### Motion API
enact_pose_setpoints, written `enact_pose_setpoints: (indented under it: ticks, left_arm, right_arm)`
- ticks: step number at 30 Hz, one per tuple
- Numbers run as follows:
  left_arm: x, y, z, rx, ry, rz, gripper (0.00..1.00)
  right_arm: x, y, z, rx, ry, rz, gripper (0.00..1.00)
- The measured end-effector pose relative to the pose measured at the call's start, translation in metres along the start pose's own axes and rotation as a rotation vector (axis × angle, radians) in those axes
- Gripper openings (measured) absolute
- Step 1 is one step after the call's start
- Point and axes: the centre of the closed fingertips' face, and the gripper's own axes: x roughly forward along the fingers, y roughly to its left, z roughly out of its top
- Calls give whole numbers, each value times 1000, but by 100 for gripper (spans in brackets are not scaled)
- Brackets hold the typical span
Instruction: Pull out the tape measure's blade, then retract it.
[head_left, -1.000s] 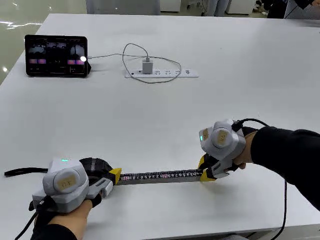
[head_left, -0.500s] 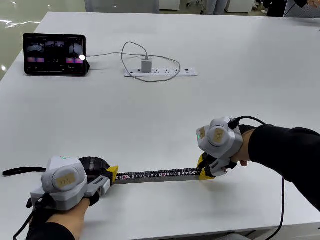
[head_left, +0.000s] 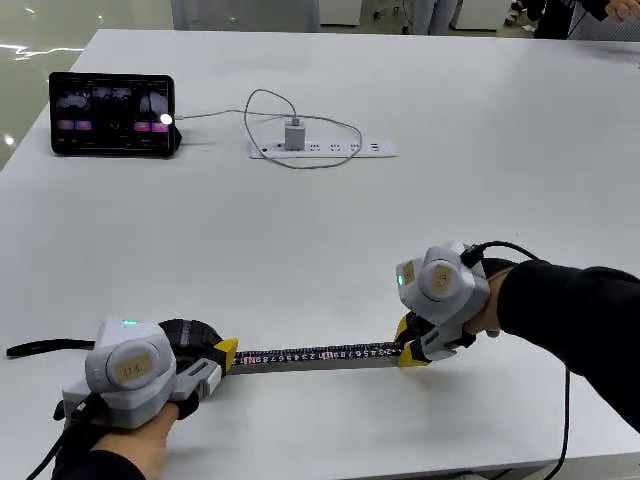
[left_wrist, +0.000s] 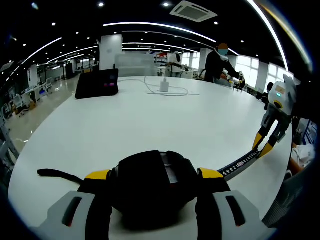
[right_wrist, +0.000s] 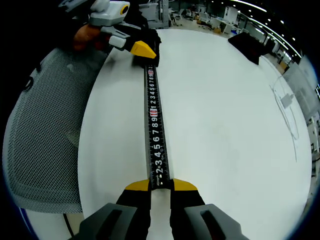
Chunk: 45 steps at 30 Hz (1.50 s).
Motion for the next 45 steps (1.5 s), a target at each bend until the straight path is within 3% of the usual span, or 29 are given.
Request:
enact_pose_setpoints:
  ticks: [10,16,19,20,28,45]
  left_arm:
    - [0,0,0,-3,1,-6,64]
    - [0,0,0,-2,1,-7,64]
    - [0,0,0,-2,1,-8,64]
    - [0,0,0,-1,1,-8,64]
    - [0,-1,0,1,0,-10,64]
    - [0,-1,0,3,1,-12,64]
  right_arm:
    - [2,2,1,-50,98,8,10]
    - [2,1,2,-20,107,11,10]
    - [2,2,2,-35,119,14,10]
    - [2,2,2,-75,124,18,10]
    - [2,3,4,-64,108,16,10]
    - [5,3,10,-60,125,12,10]
